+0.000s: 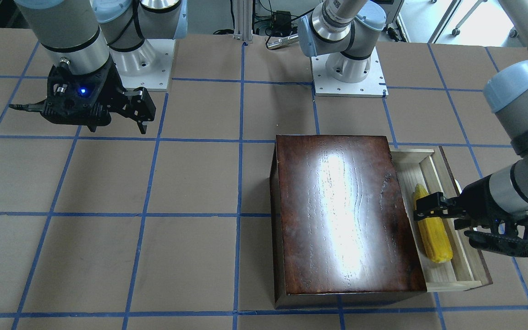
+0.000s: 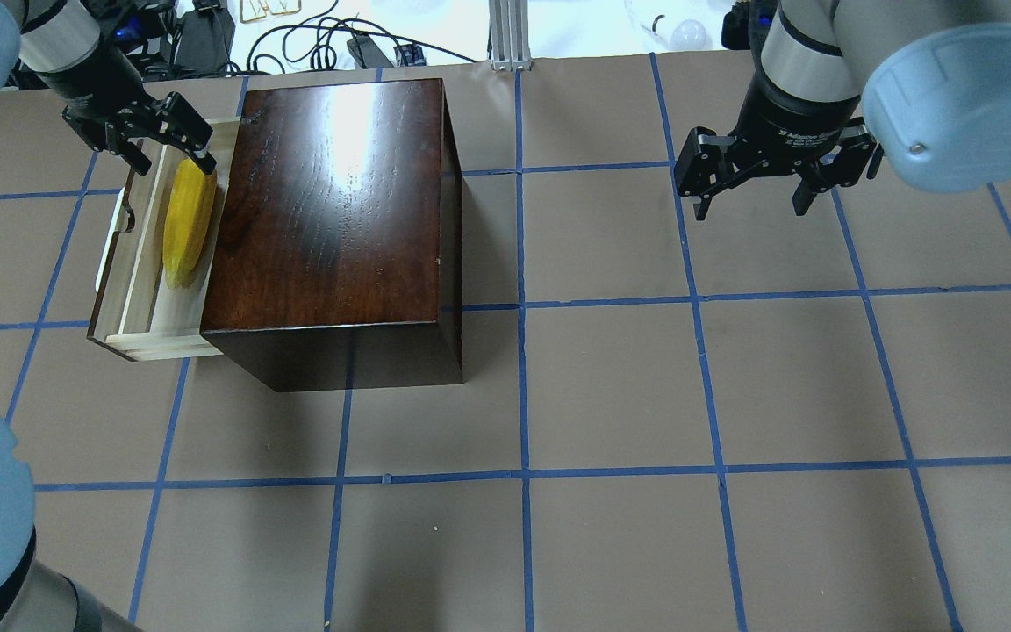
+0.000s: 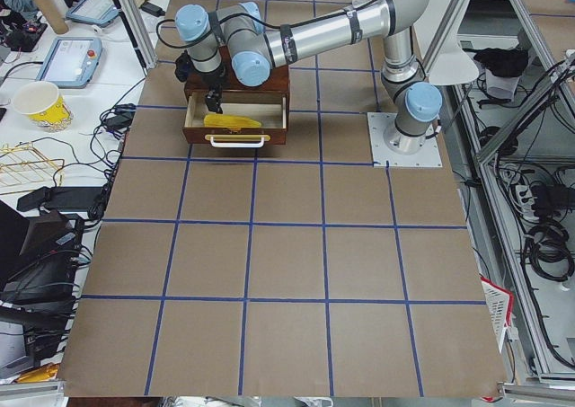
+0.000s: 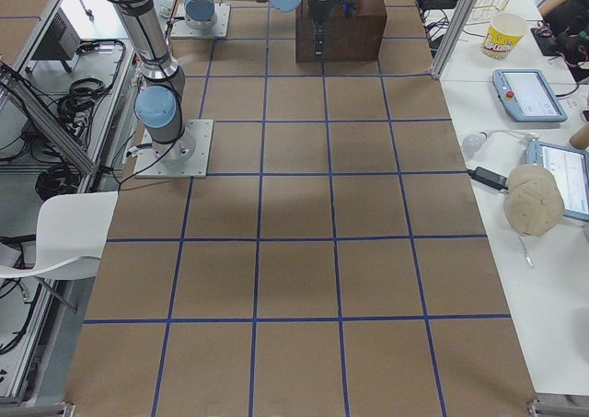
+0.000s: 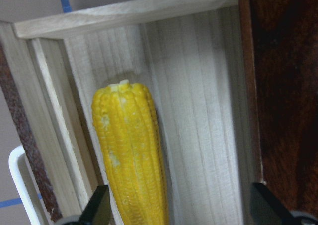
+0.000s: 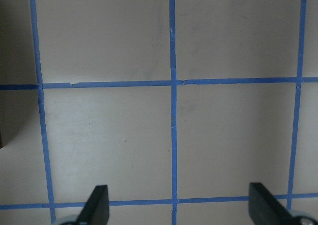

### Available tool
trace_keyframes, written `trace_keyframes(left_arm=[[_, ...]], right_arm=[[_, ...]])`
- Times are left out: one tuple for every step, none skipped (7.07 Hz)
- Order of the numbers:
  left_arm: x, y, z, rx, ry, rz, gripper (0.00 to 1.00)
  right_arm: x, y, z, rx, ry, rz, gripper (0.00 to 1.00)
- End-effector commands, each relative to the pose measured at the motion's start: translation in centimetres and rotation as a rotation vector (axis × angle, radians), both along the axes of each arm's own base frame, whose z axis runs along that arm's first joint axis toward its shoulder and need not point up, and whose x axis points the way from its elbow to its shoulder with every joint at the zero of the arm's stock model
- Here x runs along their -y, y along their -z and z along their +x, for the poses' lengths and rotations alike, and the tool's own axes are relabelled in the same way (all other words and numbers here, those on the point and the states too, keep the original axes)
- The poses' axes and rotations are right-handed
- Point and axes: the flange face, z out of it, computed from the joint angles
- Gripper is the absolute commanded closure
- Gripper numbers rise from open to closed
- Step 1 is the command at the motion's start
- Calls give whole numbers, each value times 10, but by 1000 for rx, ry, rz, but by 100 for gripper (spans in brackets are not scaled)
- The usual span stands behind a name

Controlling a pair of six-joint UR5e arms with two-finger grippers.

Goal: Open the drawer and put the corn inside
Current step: 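Lower the corn into the drawer and open the left gripper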

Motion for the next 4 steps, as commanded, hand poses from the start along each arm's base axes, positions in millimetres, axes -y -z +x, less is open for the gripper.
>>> trace_keyframes(left_arm=[[-16, -37, -42, 52, -11, 16, 0], [-24, -53, -62, 77, 9, 1, 0], [-36, -65, -84, 72, 33, 5, 0], [-45, -67, -92, 65, 28, 33, 0]], right_arm=[[0, 0, 0, 0, 0, 1, 0], [0, 0, 0, 0, 0, -1, 0], [0, 0, 0, 0, 0, 1, 0], [0, 0, 0, 0, 0, 1, 0]])
